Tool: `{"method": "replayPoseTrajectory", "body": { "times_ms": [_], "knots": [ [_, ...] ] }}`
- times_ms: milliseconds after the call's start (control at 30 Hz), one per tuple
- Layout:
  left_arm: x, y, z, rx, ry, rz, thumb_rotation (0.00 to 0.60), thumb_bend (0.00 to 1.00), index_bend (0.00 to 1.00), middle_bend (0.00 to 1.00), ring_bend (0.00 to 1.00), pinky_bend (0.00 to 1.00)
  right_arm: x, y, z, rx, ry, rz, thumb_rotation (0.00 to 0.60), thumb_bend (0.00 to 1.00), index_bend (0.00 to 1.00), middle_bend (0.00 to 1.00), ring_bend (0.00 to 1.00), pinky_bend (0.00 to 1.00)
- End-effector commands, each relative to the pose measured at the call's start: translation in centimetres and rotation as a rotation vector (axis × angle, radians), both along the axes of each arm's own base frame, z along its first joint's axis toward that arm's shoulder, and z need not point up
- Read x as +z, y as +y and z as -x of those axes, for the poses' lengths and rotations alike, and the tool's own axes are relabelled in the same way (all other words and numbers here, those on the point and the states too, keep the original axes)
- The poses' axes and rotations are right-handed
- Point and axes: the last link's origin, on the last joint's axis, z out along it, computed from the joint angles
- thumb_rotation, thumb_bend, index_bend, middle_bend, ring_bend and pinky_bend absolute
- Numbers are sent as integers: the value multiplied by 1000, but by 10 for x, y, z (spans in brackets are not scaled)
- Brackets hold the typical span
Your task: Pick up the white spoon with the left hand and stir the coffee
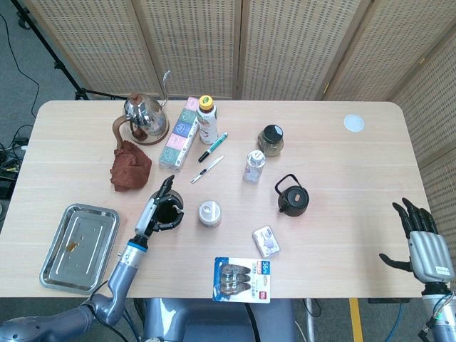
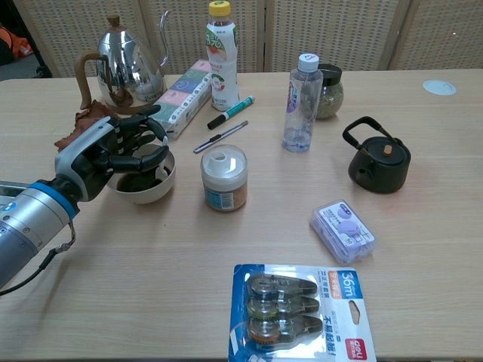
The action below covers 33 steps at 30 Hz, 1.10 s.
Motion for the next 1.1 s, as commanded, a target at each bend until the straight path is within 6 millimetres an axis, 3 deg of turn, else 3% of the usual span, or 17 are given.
{"method": "replayPoseTrajectory", "body": {
  "times_ms": [33, 333, 867, 933, 1100],
  "knots": [
    [1, -3, 6, 4, 9, 13, 600, 514, 633, 0, 0, 0, 0, 0, 0, 1, 1, 0, 600, 0, 0, 0, 0, 0],
    [6, 3, 18, 27, 25, -17, 600, 514, 633, 0, 0, 0, -2, 0, 0, 0, 7, -5, 600, 0, 0, 0, 0, 0],
    [-1, 8, 5, -11, 59, -32, 600, 488, 621, 0, 0, 0, -2, 0, 0, 0, 5, -4, 600, 0, 0, 0, 0, 0],
    [0, 6, 6, -30, 75, -33, 600, 462, 529, 0, 0, 0, -2, 0, 0, 1, 4, -4, 600, 0, 0, 0, 0, 0],
    [4, 3, 7, -76, 111, -45, 600, 293, 142, 0, 0, 0, -3, 0, 0, 2, 5, -8, 600, 0, 0, 0, 0, 0]
  ]
}}
